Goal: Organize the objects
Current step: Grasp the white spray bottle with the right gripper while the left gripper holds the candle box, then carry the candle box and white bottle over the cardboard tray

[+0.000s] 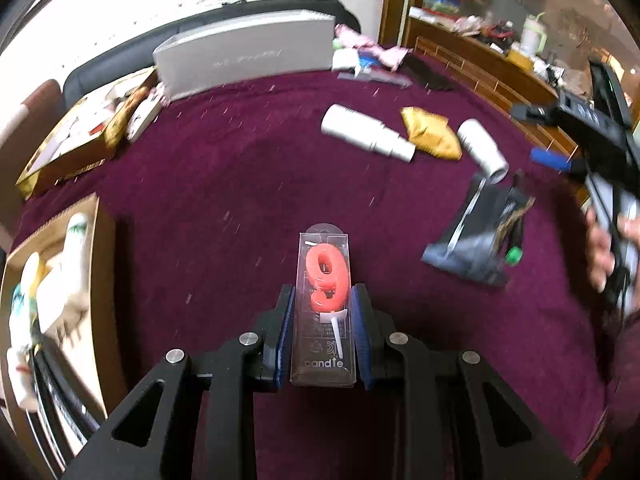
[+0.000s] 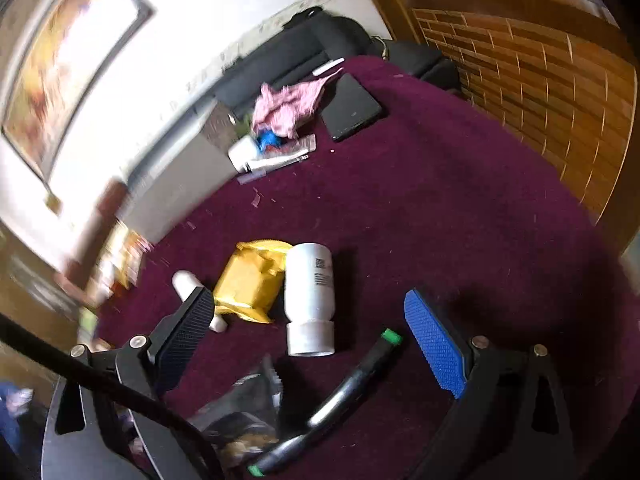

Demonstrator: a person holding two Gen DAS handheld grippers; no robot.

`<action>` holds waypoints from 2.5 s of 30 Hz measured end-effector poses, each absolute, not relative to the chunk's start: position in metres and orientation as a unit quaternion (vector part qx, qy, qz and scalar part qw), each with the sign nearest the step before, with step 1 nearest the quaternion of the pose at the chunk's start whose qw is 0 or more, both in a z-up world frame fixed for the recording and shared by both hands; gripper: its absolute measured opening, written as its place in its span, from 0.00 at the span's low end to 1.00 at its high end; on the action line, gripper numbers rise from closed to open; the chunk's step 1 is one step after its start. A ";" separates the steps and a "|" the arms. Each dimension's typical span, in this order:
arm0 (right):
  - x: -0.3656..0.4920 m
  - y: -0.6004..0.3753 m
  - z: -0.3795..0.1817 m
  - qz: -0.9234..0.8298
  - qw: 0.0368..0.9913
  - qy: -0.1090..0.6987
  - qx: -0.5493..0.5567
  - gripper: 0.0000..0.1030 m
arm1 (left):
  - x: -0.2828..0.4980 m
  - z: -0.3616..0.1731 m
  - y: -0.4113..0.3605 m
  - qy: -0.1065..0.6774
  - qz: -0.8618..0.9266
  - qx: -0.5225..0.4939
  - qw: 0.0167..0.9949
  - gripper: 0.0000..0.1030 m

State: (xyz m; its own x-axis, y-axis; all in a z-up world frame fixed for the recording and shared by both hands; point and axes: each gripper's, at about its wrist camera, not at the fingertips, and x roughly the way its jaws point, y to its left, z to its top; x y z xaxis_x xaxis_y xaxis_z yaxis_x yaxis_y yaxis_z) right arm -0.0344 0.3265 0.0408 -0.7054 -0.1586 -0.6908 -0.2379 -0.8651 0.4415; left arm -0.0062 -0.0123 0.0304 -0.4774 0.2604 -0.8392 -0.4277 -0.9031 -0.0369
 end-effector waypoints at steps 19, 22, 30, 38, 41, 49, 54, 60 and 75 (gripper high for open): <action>-0.085 0.268 0.006 0.863 0.097 0.048 -0.494 0.32 | 0.005 0.010 -0.005 0.084 0.868 -0.447 0.200 0.22; -0.082 0.269 0.008 0.857 0.086 0.061 -0.504 0.31 | 0.013 0.018 -0.011 0.077 0.875 -0.436 0.196 0.22; -0.052 0.262 0.033 0.865 0.067 0.097 -0.487 0.31 | 0.044 0.050 -0.032 0.053 0.887 -0.413 0.200 0.22; -0.011 0.235 0.073 0.883 0.019 0.114 -0.454 0.31 | 0.080 0.076 -0.060 0.019 0.898 -0.394 0.195 0.23; 0.002 0.216 0.087 0.889 -0.006 0.113 -0.444 0.31 | 0.097 0.085 -0.074 0.013 0.905 -0.382 0.189 0.23; 0.022 0.144 0.108 0.887 -0.089 0.094 -0.443 0.31 | 0.127 0.103 -0.140 -0.004 0.926 -0.355 0.130 0.23; 0.030 0.094 0.114 0.881 -0.137 0.083 -0.446 0.31 | 0.132 0.103 -0.192 -0.030 0.932 -0.353 0.078 0.23; 0.032 0.033 0.116 0.870 -0.187 0.067 -0.452 0.31 | 0.128 0.092 -0.233 -0.057 0.929 -0.364 0.029 0.23; -0.008 -0.091 0.052 0.811 -0.251 0.035 -0.526 0.32 | 0.082 0.036 -0.252 -0.101 0.898 -0.427 0.016 0.23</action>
State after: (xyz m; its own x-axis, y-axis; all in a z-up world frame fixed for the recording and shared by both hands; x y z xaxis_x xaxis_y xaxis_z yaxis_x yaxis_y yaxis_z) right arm -0.0085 -0.0912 0.0516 -0.3193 -0.4445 -0.8369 0.3710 -0.8713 0.3212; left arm 0.0821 -0.2522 0.0361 -0.6347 0.1150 -0.7641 0.0567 -0.9793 -0.1945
